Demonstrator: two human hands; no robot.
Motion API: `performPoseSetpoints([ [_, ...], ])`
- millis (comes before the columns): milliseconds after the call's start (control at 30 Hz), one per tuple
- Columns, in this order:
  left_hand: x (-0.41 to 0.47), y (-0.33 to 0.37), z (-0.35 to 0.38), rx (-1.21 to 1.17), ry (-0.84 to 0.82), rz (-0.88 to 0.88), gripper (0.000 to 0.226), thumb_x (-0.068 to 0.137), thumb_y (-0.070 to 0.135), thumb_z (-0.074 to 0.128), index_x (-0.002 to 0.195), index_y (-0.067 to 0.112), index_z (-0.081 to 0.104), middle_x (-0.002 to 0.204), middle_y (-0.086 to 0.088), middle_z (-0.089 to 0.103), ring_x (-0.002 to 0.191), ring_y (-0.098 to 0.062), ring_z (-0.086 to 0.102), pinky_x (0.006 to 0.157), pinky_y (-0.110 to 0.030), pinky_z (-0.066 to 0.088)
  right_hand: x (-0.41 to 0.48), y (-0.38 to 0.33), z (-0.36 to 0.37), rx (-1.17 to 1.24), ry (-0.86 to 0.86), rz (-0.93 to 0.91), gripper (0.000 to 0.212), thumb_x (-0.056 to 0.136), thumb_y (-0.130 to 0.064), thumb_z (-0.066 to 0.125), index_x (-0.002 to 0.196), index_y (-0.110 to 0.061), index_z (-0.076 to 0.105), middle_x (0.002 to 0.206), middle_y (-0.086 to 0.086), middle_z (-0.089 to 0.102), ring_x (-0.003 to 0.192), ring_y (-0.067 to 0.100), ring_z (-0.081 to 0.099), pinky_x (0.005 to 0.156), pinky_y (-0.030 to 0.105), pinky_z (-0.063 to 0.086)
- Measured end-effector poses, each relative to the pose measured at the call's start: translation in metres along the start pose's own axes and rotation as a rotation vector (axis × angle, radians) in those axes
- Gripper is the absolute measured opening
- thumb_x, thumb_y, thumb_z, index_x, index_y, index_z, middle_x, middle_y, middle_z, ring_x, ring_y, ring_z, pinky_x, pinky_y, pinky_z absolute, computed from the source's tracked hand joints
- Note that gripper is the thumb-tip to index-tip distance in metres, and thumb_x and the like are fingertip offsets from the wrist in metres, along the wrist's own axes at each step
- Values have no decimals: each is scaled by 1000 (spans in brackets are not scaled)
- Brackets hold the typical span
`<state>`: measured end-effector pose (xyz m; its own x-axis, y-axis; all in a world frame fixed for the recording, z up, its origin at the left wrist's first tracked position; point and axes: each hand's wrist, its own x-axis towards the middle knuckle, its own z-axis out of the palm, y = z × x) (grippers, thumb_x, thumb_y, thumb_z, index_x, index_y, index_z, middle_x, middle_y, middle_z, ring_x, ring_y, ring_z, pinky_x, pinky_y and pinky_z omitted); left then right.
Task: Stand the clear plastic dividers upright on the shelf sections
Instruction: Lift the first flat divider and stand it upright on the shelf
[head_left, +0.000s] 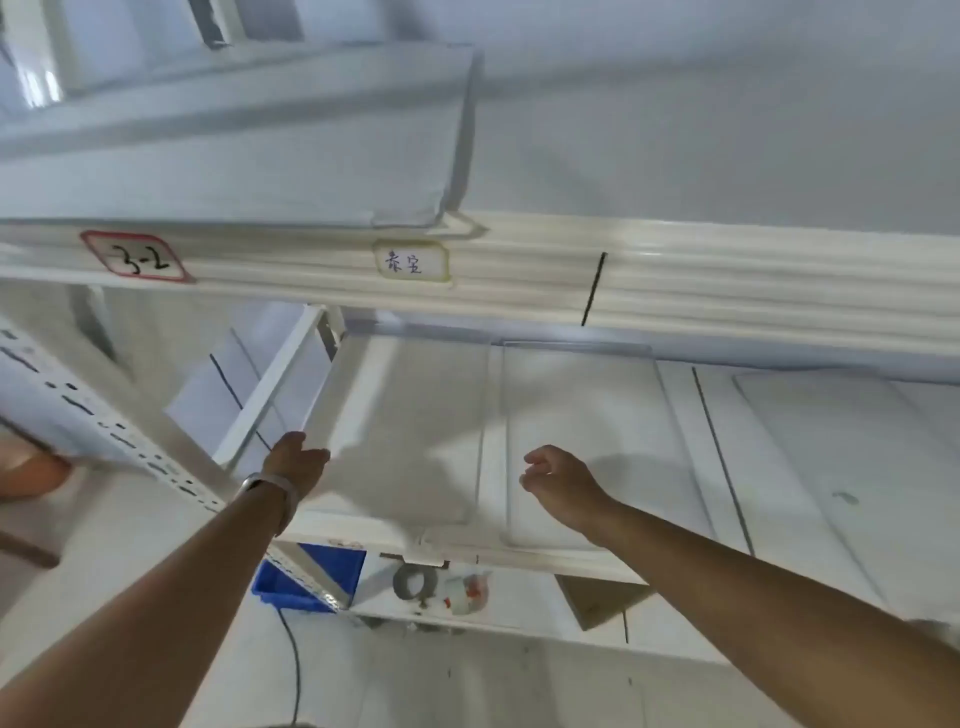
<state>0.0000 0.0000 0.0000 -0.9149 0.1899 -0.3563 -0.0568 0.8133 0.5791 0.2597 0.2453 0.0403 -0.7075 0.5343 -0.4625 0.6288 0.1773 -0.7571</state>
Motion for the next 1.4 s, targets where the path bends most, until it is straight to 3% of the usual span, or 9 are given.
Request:
performPoseSetpoints([
  [133, 11, -1, 7, 4, 18, -167, 62, 88, 15, 58, 143, 0, 35, 140, -23, 45, 123, -41, 48, 98, -44, 42, 28, 4, 27, 49, -34, 105, 48, 85, -18, 58, 132, -9, 55, 124, 5, 60, 109, 22, 61, 95, 37, 52],
  [300, 21, -5, 14, 87, 47, -243, 57, 81, 20, 62, 131, -1, 44, 130, -25, 52, 115, -44, 53, 91, -48, 49, 46, 1, 59, 277, -42, 268, 50, 85, 4, 53, 134, 13, 45, 113, 18, 61, 80, 24, 52, 81, 38, 54],
  [567, 17, -10, 19, 271, 74, -334, 68, 75, 37, 68, 127, 3, 42, 130, -19, 42, 121, -37, 43, 98, -47, 39, 58, -4, 88, 353, 32, 308, 34, 83, 10, 50, 116, 8, 59, 100, 20, 63, 78, 29, 64, 67, 33, 61],
  [700, 18, -8, 11, 313, -13, -342, 71, 76, 39, 65, 130, 2, 41, 133, -19, 42, 126, -39, 38, 98, -48, 37, 63, -4, 83, 495, 71, 443, 16, 87, 12, 52, 81, 2, 62, 73, 16, 62, 60, 24, 62, 79, 42, 61],
  [800, 18, -10, 10, 308, -25, -354, 66, 73, 39, 66, 127, 5, 46, 131, -17, 45, 125, -37, 39, 96, -46, 37, 68, -3, 81, 551, 74, 503, 14, 89, 12, 51, 86, 3, 61, 74, 17, 61, 59, 23, 59, 63, 34, 59],
  [900, 16, -14, 10, 305, 8, -344, 67, 71, 43, 65, 125, 4, 51, 127, -17, 50, 121, -35, 45, 83, -41, 38, 69, -2, 77, 545, 86, 522, 18, 87, 15, 47, 91, 4, 61, 75, 16, 61, 64, 22, 57, 68, 35, 59],
  [1067, 7, -6, -4, -154, 26, -318, 73, 73, 33, 73, 131, -1, 45, 126, -17, 59, 107, -34, 60, 87, -40, 51, 65, 4, 75, 599, 97, 523, 22, 86, 18, 46, 87, 5, 63, 75, 15, 61, 61, 20, 54, 72, 30, 55],
  [1200, -17, 8, -39, -297, -54, -123, 26, 92, 17, 59, 108, -3, 62, 85, -6, 71, 57, -14, 59, 37, -18, 43, 59, 7, 70, 666, 71, 534, 23, 90, 15, 49, 75, 4, 62, 75, 15, 65, 59, 20, 54, 77, 29, 54],
  [1400, -69, 56, -78, -435, -245, 111, 31, 80, 8, 68, 110, 13, 64, 83, -13, 69, 53, -18, 56, 56, -27, 46, 56, 3, 77, 652, 39, 502, 56, 74, 33, 20, 89, 2, 65, 79, 15, 63, 67, 23, 62, 62, 28, 57],
])
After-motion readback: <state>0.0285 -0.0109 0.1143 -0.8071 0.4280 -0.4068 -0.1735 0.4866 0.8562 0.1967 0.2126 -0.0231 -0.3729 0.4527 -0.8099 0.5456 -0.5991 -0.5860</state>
